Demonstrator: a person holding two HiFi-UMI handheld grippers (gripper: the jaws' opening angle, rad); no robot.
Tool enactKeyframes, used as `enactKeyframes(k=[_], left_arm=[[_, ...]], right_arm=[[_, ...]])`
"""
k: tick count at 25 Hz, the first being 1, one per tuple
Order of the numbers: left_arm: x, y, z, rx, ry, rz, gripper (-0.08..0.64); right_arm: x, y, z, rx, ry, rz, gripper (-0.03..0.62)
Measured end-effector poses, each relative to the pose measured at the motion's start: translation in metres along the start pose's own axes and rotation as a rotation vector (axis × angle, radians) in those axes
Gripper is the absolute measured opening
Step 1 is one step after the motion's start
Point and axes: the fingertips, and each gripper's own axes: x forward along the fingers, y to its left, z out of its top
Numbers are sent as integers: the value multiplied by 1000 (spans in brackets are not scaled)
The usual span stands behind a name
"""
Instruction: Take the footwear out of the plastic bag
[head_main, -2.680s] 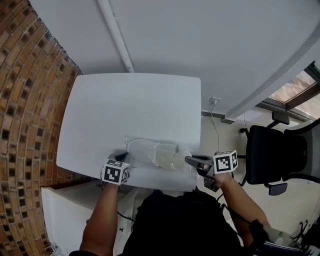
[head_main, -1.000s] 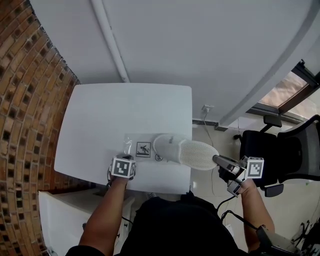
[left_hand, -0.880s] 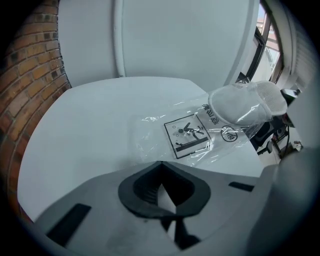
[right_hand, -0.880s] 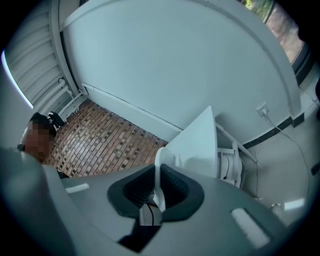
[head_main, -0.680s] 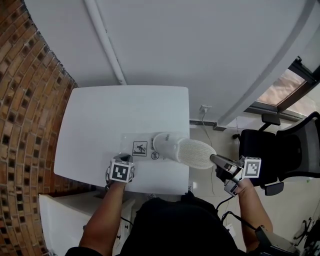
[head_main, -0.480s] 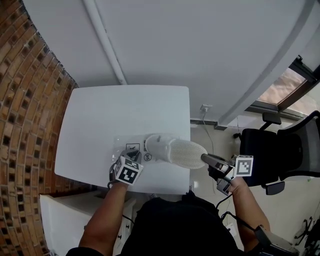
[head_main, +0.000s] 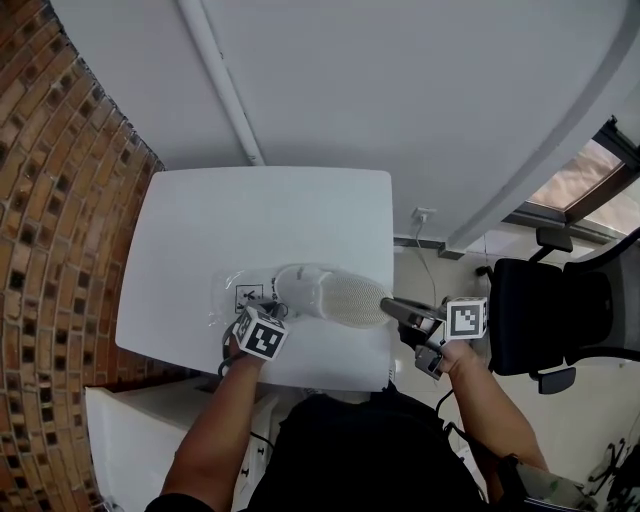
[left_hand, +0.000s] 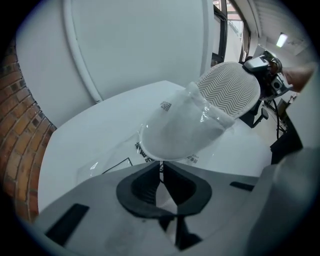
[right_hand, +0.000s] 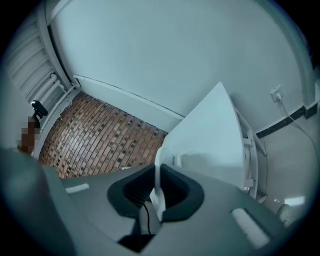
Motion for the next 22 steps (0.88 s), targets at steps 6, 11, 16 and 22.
enactKeyframes(k=[6, 11, 16, 22], left_arm=[[15, 9, -14, -21, 28, 6, 8], [18, 18, -7, -75, 12, 32, 6], [20, 28, -2, -164, 4, 40, 6], [20, 42, 11, -267, -36, 55, 6]], right_arm=[[12, 2, 1, 2, 25, 25, 32], [7, 0, 5, 15, 25, 29, 32], [-8, 13, 19, 37, -30, 75, 34], [-41, 19, 36, 45, -115, 87, 34]])
